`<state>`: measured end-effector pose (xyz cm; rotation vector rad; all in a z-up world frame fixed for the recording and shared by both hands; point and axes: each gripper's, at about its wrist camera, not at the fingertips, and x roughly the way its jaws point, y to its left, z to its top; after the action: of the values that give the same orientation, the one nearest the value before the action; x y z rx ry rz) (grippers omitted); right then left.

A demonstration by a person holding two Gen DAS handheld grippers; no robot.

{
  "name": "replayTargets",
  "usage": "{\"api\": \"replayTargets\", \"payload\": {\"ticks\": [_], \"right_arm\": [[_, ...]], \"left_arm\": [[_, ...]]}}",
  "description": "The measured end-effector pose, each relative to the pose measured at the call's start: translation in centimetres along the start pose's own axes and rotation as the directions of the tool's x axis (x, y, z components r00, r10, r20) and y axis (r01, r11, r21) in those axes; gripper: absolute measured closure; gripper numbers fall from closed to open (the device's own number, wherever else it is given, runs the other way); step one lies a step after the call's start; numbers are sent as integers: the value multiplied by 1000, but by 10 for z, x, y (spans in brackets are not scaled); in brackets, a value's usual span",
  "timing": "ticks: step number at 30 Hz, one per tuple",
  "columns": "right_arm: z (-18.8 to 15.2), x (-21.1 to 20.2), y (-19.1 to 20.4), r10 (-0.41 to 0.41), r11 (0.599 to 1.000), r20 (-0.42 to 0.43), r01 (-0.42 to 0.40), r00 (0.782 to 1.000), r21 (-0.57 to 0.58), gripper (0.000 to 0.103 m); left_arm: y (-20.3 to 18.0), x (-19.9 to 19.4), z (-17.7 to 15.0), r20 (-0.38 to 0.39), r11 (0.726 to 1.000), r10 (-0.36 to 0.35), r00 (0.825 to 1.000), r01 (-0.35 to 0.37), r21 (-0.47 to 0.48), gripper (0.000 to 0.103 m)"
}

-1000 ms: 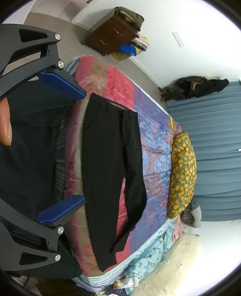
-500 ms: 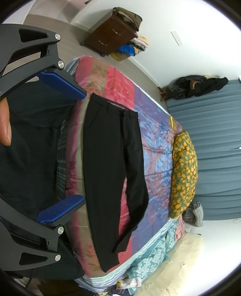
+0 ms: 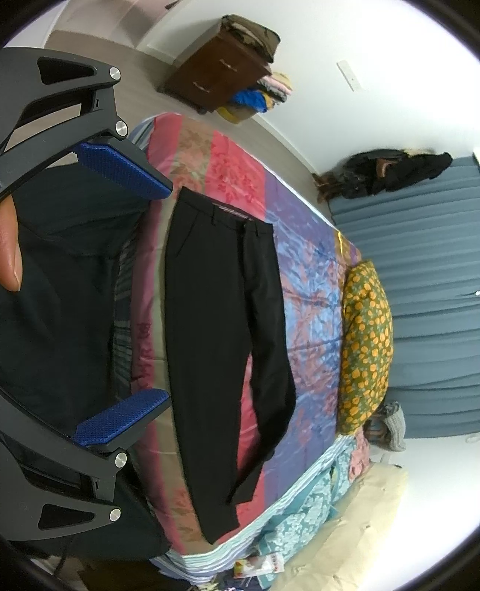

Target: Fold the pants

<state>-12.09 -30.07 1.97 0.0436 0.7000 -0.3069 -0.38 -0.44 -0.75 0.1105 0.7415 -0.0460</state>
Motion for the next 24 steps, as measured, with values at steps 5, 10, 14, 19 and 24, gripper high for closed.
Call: {"api": "replayTargets", "payload": {"ticks": [5,10,14,19,24], "right_arm": [[1,-2,2,-2,1000,14,2,1000,-9,0],[0,-1,2,0,1000,9,0,1000,-4,0],[-1,0,2,2,1000,8,-2,1000,-4,0],[-3,2,5,9,1000,5,-9,1000,-12,0],[-4,4,5,12,1000,0,-12,1000,-11,0]], "left_arm": [[-3,-3,1,8,1000,-3,1000,3,11,0],[-5,-7,2,27,1000,-4,1000,4,31,0],[-4,-7,2,29,999,-8,1000,7,35,0],[-6,-7,0,27,1000,-4,1000,3,27,0],[-6,-5,1,18,1000,-4,1000,4,28,0]]}}
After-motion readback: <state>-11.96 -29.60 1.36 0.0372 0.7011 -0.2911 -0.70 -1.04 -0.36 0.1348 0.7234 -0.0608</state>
